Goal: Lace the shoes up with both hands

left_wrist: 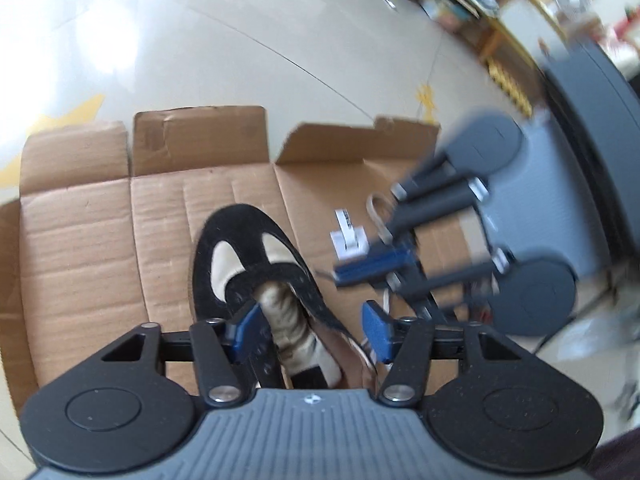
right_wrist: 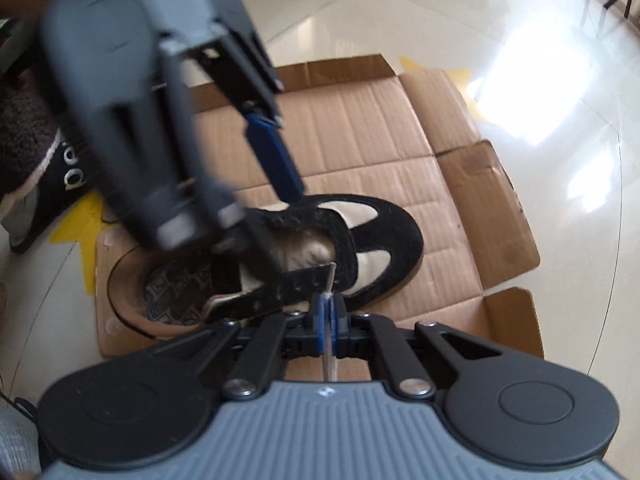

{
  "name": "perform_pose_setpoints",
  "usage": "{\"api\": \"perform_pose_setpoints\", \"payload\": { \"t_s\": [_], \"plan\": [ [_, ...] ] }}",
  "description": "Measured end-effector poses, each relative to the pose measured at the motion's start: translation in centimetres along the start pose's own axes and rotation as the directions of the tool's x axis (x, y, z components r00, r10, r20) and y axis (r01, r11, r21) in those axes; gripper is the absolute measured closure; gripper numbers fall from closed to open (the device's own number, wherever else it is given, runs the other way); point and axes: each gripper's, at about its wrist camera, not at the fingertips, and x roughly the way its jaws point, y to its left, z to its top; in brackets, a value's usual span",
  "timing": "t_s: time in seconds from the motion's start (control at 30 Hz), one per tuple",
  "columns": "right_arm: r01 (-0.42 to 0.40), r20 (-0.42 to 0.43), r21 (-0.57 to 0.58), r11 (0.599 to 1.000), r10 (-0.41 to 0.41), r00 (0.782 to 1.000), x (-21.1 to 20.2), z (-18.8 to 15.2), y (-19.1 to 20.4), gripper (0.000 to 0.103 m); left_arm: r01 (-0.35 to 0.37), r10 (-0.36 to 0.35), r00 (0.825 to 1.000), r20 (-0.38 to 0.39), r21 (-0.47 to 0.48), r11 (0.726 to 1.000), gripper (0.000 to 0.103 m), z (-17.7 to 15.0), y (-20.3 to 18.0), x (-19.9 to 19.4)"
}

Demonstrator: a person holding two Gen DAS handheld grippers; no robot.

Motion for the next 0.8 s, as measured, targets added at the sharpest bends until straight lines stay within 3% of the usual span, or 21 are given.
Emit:
{"api": "perform_pose_setpoints", "payload": {
  "t_s": [0.13, 0.37, 0.4, 0.63, 0.8],
  "plan": [
    [0.004, 0.013, -0.011, 1.0, -0.004, 1.0, -0.1, 0.0, 0.9, 0.1, 0.102, -0.106, 0.994, -0.006, -0.205, 0.973, 0.083, 0.6, 2.6, 0.7],
    [0.018, 0.053, 0.002, 1.0, -0.018, 0.998, -0.7, 0.5, 1.1, 0.1, 0.242, -0.256, 0.966, 0.025, -0.431, 0.87, 0.097, 0.7, 4.6, 2.1],
    [0.022, 0.055, 0.006, 1.0, -0.023, 0.998, -0.8, 0.5, 1.1, 0.1, 0.252, -0.267, 0.963, 0.031, -0.451, 0.856, 0.102, 0.7, 4.8, 2.3],
    [0.042, 0.078, 0.12, 0.992, -0.051, 0.996, -0.8, -0.2, 0.8, 0.096, 0.282, -0.292, 0.953, 0.08, -0.583, 0.762, 0.102, -0.3, 6.2, 3.0],
    [0.025, 0.093, 0.348, 0.937, -0.061, 0.994, -1.4, -1.3, -0.2, 0.093, 0.28, -0.28, 0.954, 0.104, -0.636, 0.719, 0.102, -0.6, 7.1, 2.9]
  ]
}}
